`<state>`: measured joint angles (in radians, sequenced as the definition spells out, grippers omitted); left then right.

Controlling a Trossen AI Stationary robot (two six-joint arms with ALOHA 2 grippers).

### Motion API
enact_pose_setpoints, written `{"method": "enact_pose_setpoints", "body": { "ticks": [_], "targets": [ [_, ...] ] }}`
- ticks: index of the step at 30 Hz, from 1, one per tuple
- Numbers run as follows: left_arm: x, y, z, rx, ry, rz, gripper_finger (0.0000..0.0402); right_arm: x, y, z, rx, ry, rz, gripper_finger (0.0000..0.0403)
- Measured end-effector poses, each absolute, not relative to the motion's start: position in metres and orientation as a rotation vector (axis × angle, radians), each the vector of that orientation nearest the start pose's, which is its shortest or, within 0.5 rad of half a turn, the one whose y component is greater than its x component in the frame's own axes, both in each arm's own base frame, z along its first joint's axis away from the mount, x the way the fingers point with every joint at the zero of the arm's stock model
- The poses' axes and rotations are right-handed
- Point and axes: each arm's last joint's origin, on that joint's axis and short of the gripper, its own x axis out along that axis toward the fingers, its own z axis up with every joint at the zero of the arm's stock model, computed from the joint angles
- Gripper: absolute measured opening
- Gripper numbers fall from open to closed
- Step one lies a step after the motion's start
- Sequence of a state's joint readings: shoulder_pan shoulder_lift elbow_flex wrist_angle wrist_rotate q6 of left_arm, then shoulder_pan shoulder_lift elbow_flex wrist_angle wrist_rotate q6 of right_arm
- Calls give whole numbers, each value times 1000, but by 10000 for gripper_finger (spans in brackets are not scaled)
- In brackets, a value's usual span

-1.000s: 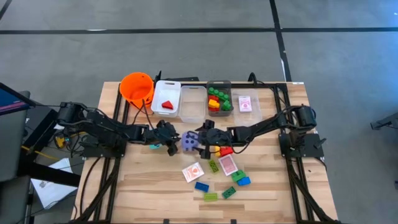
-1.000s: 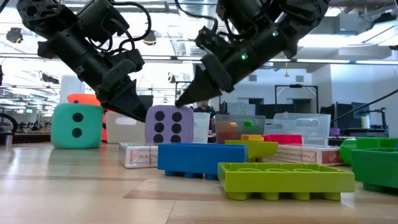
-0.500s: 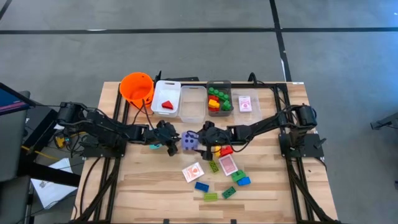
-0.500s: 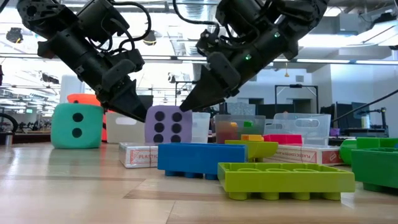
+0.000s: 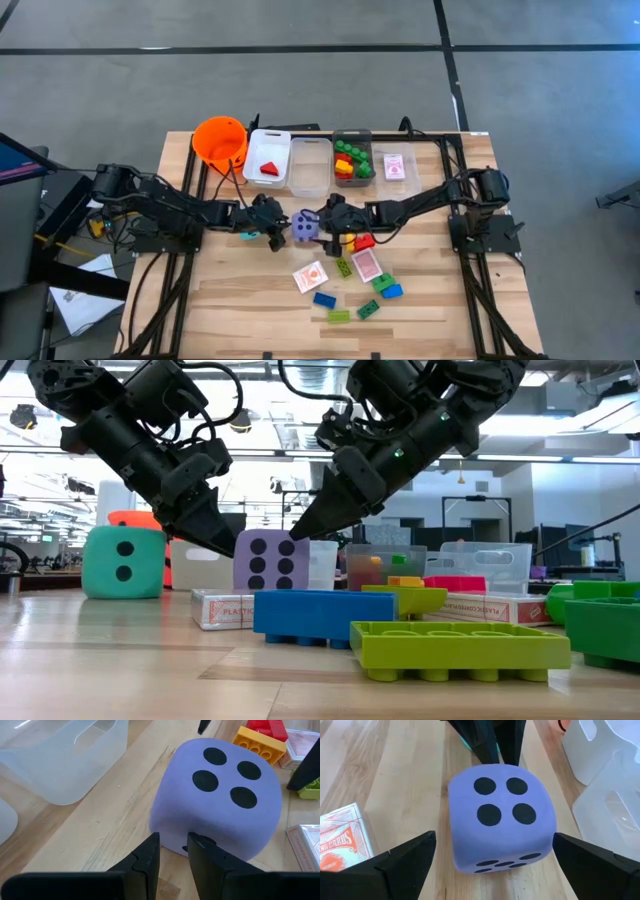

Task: Pick & Place Toys
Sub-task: Put the large violet dice into the left transparent bin

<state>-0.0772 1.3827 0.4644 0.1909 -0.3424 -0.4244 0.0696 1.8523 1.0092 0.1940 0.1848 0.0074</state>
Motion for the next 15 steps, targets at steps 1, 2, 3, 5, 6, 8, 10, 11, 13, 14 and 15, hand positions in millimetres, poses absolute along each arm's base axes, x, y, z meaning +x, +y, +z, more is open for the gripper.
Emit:
{"method": "enact_pose_setpoints", "body": {
  "ticks": [1,2,3,5,6,8,10,11,13,14,15],
  "targets": [
    [238,-9,141,-252,645,399,92,377,21,156,-75,644,-114,395],
    [238,-9,141,-252,645,399,92,377,21,156,-76,646,-114,395],
    [238,-9,141,-252,645,398,92,377,21,156,-79,649,-113,395],
    [238,-9,142,-252,645,399,92,376,20,155,-87,659,-112,395],
    [238,-9,142,-252,645,398,92,376,19,155,-86,665,-115,395],
    [238,-9,142,-252,645,398,92,376,17,154,-83,675,-119,395],
    [238,-9,142,-252,644,398,92,375,13,153,-79,687,-127,395],
    [238,-9,142,-252,644,398,92,375,10,152,-78,694,-133,395],
    [238,-9,142,-252,645,399,92,375,6,152,-70,702,-133,395],
    [238,-9,142,-252,645,399,92,375,4,152,-62,704,-126,395],
    [238,-9,142,-252,644,399,92,375,2,152,-52,707,-111,395]
  ]
}}
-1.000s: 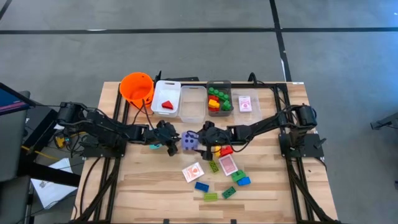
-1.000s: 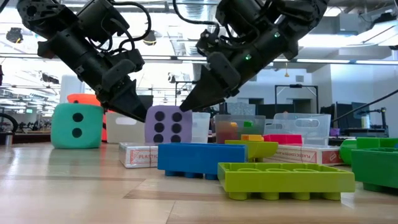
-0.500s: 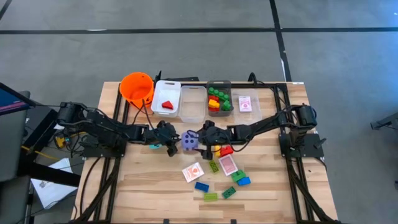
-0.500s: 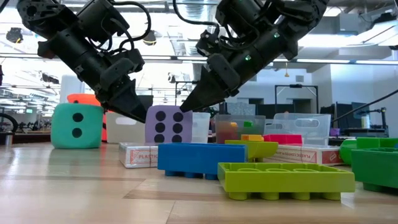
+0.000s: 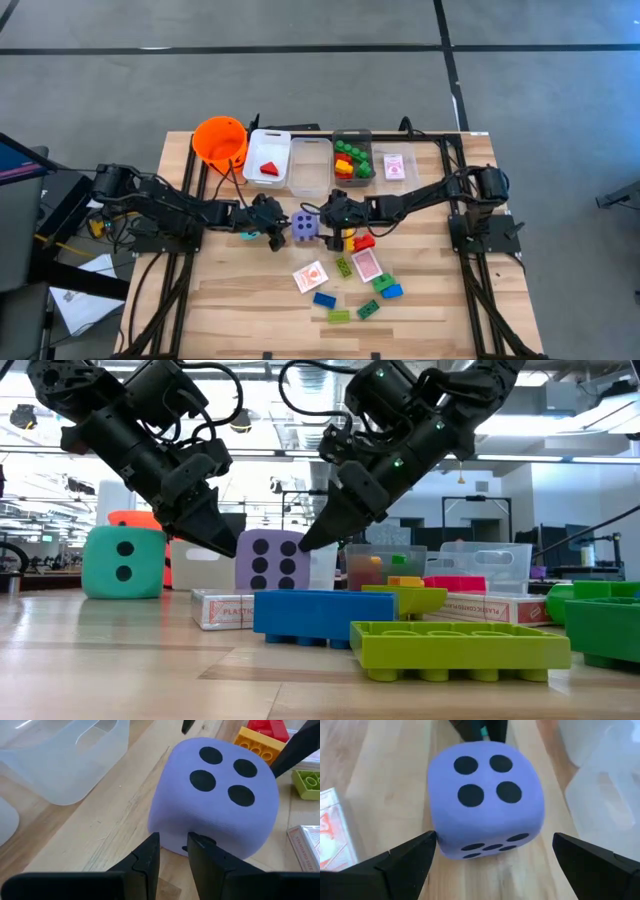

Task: Pick & Place Toys
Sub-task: Put the large violet dice into the left transparent bin

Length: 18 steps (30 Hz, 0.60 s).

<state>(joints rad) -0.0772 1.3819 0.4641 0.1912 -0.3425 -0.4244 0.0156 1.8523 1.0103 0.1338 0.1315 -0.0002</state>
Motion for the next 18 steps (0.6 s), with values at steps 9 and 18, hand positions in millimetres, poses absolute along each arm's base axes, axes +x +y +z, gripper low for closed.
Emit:
{"method": "enact_pose_setpoints", "body": {
  "ticks": [9,18],
  "targets": [
    [238,-9,142,-252,645,398,92,375,-1,151,-39,706,18,395],
    [238,-9,141,-251,647,397,92,374,11,151,-78,706,101,395]
  ]
}}
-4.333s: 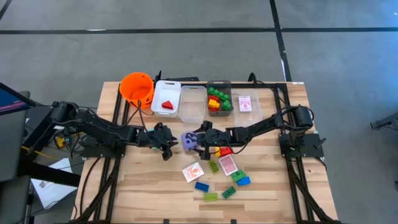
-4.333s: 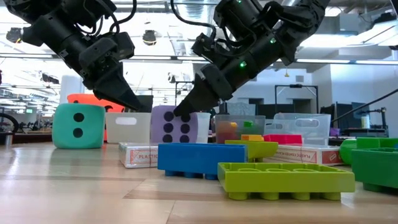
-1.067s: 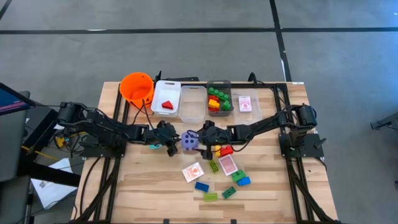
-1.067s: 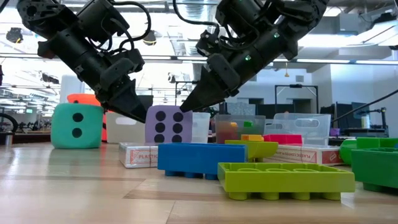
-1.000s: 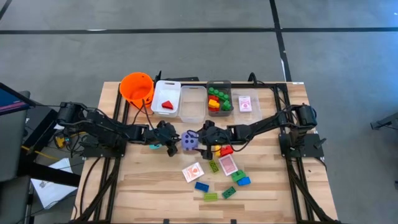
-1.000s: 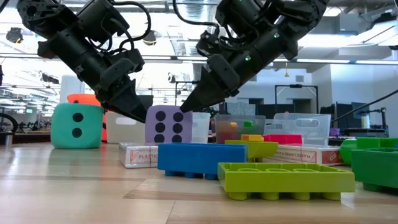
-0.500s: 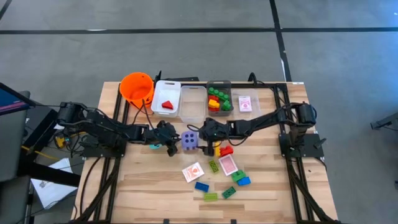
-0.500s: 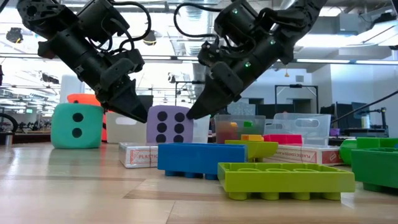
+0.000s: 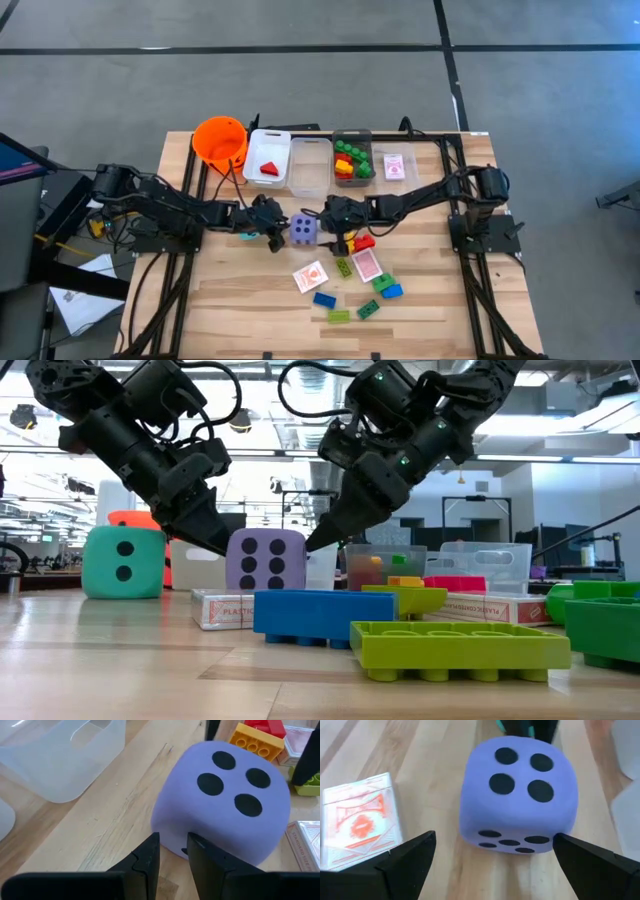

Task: Pick & Place Toys
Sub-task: Put the large violet dice into the left transparent bin

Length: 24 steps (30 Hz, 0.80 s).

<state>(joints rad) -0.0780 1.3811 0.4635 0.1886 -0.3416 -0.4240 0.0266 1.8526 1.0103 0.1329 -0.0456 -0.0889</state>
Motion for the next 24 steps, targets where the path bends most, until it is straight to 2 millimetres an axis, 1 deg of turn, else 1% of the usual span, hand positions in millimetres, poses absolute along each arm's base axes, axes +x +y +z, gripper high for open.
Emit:
{"method": "enact_pose_setpoints", "body": {
  "ticks": [4,13,24],
  "targets": [
    [238,-9,141,-251,648,398,92,374,12,151,-91,709,104,395],
    [238,-9,142,-253,640,394,92,374,1,151,-52,718,24,395],
    [238,-10,141,-264,652,365,92,374,1,150,-51,725,20,395]
  ]
}}
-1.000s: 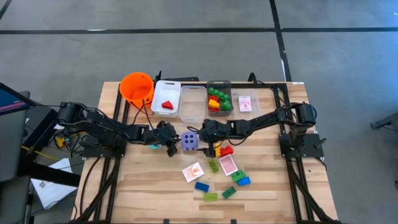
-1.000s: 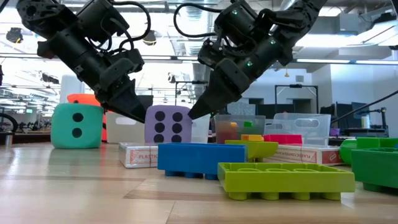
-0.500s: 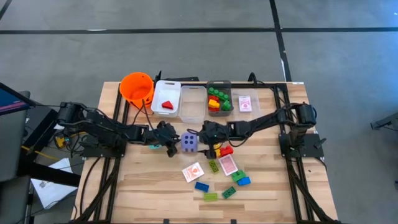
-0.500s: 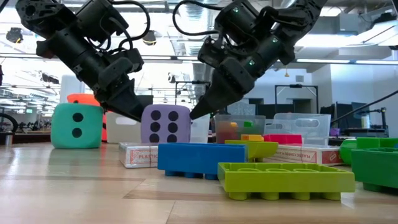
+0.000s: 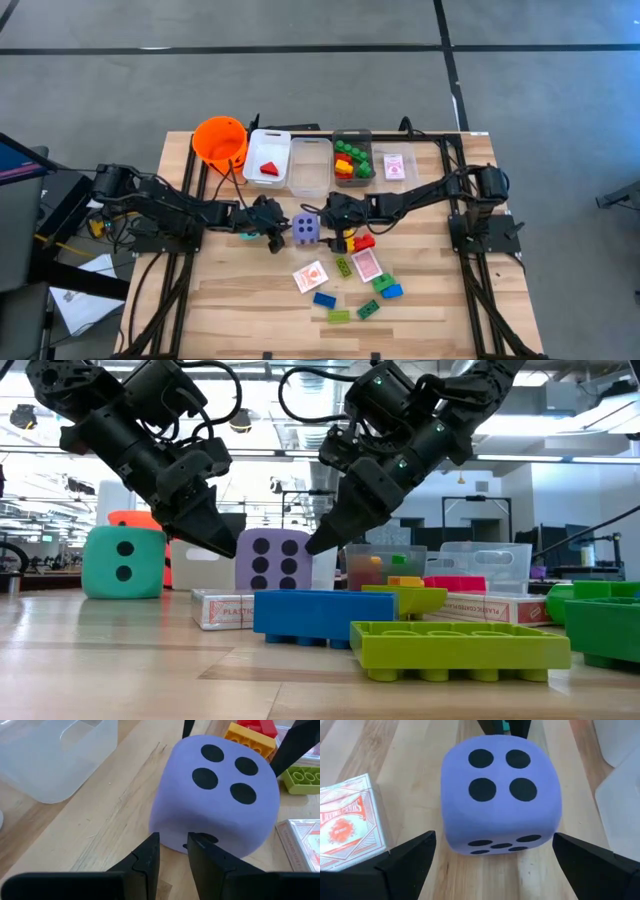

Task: Pick & Place Toys
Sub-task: Put the large violet dice into the left transparent bin

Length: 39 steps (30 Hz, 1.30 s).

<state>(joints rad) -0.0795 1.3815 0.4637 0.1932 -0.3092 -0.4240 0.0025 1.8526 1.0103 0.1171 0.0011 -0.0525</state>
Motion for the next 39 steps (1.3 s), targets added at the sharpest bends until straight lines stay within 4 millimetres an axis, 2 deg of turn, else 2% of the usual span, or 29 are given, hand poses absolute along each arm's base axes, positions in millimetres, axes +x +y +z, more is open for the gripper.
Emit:
{"method": "enact_pose_setpoints", "body": {
  "ticks": [10,23,31,39],
  "targets": [
    [238,-11,141,-277,663,331,92,378,0,156,-76,668,24,395],
    [238,-11,141,-277,664,332,92,382,-11,162,-39,625,-4,395],
    [238,-11,141,-277,663,331,92,382,-9,162,11,621,137,395],
    [238,-11,141,-278,663,331,92,381,-9,161,11,634,136,395]
  ]
}}
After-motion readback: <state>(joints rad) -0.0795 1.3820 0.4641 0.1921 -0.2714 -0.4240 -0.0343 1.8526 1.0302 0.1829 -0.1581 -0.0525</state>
